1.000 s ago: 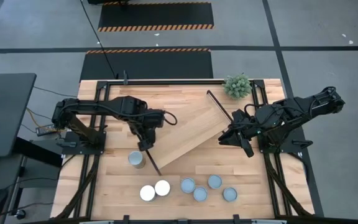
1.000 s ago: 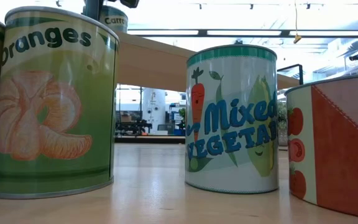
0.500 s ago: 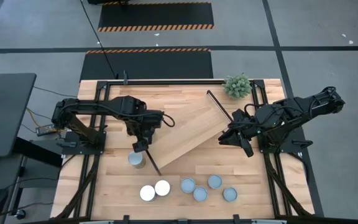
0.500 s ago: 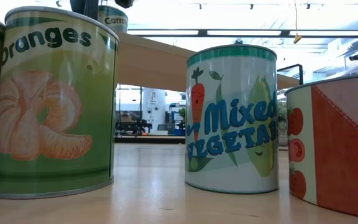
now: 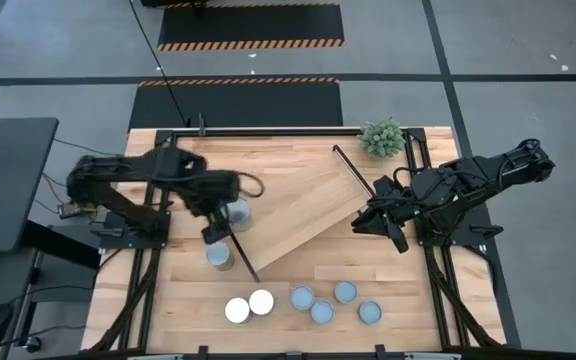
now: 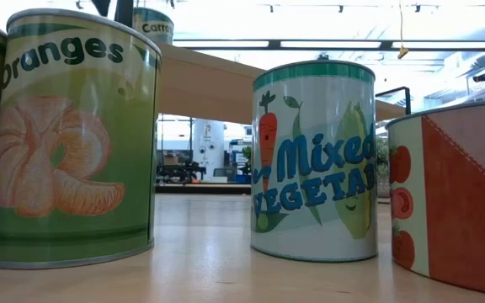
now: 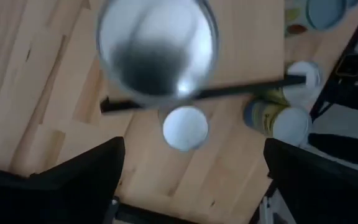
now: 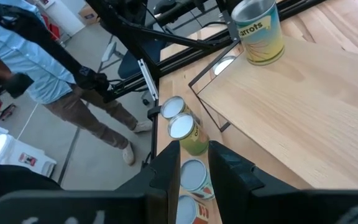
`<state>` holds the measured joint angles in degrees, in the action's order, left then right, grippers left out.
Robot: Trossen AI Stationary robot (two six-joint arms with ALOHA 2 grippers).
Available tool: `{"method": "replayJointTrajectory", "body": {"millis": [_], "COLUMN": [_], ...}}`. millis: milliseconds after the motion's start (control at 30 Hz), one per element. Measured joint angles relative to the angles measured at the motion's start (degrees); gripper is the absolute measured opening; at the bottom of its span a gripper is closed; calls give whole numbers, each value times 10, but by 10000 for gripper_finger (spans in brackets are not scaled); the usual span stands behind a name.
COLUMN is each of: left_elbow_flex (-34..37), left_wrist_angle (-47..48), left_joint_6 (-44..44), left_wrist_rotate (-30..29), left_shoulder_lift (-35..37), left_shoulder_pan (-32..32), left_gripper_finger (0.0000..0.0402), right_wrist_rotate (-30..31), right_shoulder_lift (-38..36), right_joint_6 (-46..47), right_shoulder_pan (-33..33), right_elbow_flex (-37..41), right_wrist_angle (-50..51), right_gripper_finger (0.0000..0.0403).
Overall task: Pick and place cans onto a shelf
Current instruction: Put the canned peaches on the shelf
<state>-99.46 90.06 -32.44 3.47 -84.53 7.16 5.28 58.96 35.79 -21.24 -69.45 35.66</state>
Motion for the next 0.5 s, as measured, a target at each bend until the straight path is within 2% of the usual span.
{"method": "replayJointTrajectory", "body": {"millis": [200, 500], "left_elbow_flex": [86, 222], "left_wrist_angle": [-11, -113], "left_joint_6": [-91, -230], "left_wrist_rotate": [-36, -76], "left_shoulder_lift": [56, 122], "left_shoulder_pan": [70, 186], "left_gripper_finger": [389, 389], "right_wrist_rotate": [31, 37], "right_shoulder_lift": [0, 0], "right_joint_6": [0, 0], "right_shoulder_pan": [-13, -22], "right_elbow_flex": [0, 0], "right_wrist_angle": [0, 0], "right_gripper_finger": [90, 90]}}
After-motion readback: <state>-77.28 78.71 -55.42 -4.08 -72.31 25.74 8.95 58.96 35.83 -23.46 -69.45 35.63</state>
